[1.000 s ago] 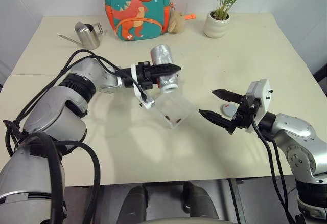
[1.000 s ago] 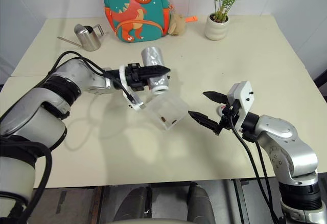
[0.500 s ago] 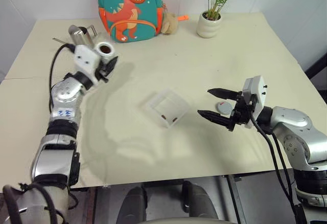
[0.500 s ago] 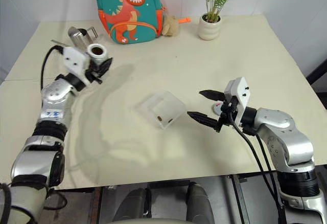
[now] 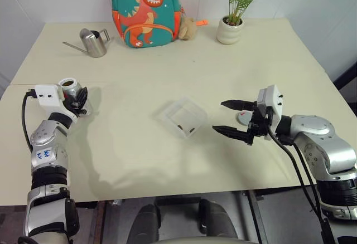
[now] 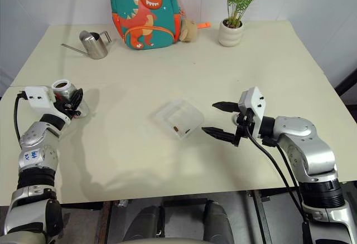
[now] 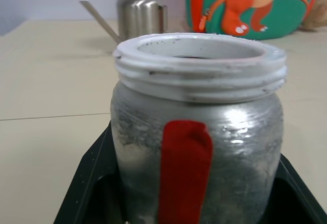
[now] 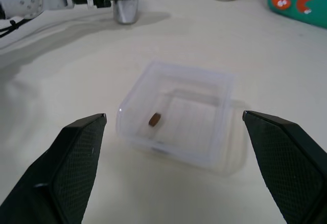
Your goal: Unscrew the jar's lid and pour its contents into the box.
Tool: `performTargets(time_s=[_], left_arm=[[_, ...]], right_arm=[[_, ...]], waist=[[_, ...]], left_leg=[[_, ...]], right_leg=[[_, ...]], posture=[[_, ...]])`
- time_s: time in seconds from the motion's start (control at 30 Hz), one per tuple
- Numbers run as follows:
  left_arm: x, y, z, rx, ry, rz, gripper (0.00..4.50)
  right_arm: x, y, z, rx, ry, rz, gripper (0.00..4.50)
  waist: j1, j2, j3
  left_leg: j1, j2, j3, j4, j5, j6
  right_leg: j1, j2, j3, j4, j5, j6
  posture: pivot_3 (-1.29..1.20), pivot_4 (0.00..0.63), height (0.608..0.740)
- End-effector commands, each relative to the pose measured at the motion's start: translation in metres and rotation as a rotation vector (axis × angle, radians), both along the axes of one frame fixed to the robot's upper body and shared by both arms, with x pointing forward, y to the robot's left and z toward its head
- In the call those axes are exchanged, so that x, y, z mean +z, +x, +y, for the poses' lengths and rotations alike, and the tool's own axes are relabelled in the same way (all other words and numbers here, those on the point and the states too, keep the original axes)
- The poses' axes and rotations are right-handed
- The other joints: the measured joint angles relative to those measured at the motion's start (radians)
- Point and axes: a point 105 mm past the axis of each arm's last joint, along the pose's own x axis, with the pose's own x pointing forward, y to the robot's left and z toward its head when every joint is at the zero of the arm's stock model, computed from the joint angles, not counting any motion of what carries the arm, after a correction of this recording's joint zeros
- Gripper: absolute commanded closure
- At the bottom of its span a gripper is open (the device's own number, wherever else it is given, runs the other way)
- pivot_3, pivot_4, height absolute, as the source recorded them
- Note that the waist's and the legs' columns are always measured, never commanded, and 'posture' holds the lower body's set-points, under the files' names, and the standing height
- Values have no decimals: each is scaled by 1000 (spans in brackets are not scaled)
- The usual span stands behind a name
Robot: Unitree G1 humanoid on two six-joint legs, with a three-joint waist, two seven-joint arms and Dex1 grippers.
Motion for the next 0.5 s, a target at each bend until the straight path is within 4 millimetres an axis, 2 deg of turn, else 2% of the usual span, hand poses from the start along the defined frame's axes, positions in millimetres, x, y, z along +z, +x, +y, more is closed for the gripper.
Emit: performTargets(time_s=[0.03, 0.17, 0.2, 0.5], left_arm=[[0, -4, 5, -11, -41, -19, 1491], [3, -9, 6, -43, -23, -32, 226], [4, -11, 8, -41, -6, -33, 41], [13, -47, 16, -176, 113, -19, 41]], right_arm=[[10, -1, 0, 18, -17, -54, 0], [12, -2, 2, 29, -12, -64, 0], [13, -2, 3, 34, -7, -74, 0], [31, -8, 12, 103, 22, -146, 0]], waist=[[0, 0, 0], [-1, 0, 0], [-2, 0, 0], [-3, 0, 0]], left_leg=[[0, 0, 0, 0, 0, 0], [0, 0, 0, 0, 0, 0], [0, 0, 1, 0, 0, 0], [0, 1, 2, -5, 0, -1]], right_leg=[[0, 0, 0, 0, 0, 0], [0, 0, 0, 0, 0, 0], [0, 0, 0, -1, 0, 0], [-2, 0, 0, -2, 0, -1]], posture=[[0, 150, 740], [0, 150, 740], [0, 150, 740], [0, 150, 740]])
